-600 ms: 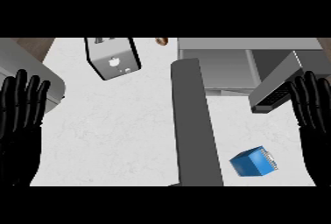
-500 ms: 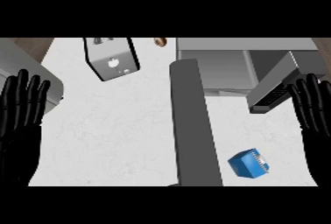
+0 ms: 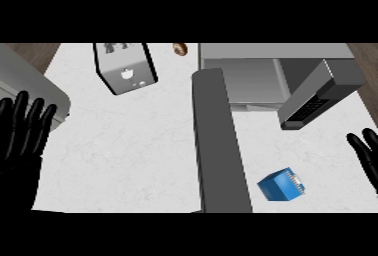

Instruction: Pick up the milk, place it into the microwave and close the microwave

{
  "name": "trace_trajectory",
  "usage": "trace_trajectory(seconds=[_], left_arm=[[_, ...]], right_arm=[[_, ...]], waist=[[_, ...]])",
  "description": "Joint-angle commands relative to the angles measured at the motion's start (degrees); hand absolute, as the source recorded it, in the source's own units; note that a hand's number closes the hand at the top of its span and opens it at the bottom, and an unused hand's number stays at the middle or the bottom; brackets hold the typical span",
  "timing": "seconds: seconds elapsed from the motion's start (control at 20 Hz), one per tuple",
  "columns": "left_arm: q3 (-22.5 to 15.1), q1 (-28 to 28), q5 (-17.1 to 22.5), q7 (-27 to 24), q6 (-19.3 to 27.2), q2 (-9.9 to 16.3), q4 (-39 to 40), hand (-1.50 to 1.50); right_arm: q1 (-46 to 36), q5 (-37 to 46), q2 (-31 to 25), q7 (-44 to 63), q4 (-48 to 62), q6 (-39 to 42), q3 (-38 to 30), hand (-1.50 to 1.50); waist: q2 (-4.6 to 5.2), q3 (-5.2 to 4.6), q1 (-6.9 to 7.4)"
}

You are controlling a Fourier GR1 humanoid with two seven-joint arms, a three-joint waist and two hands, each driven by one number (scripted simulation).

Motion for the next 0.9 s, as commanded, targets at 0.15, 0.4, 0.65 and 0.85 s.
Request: trace_trajectory(seconds=[0.15, 0.4, 0.65, 0.85], left_arm=[[-0.6, 10.9, 4.8, 3.9, -1.8, -1.3, -11.4, -1.50], [3.0, 19.7, 9.7, -0.3, -8.7, -1.1, -14.7, -1.50], [9.2, 23.8, 15.4, -3.6, -14.6, 0.2, -13.9, -1.50], [9.6, 23.8, 15.8, -2.2, -13.9, -1.1, -14.0, -1.50]], right_arm=[[7.8, -6.3, -0.4, 3.1, -6.0, 3.3, -5.3, -1.50], [7.1, -1.2, 1.6, 1.0, -0.7, 4.7, -5.6, -1.50], [6.0, 2.3, 1.8, -1.0, 5.3, 6.7, -7.0, -1.50], [8.0, 10.2, 6.1, -7.2, 11.0, 6.7, -4.8, -1.50]], waist=[[-0.06, -0.05, 0.16], [-0.01, -0.07, 0.45], [0.01, -0.08, 0.80], [0.02, -0.05, 0.57]])
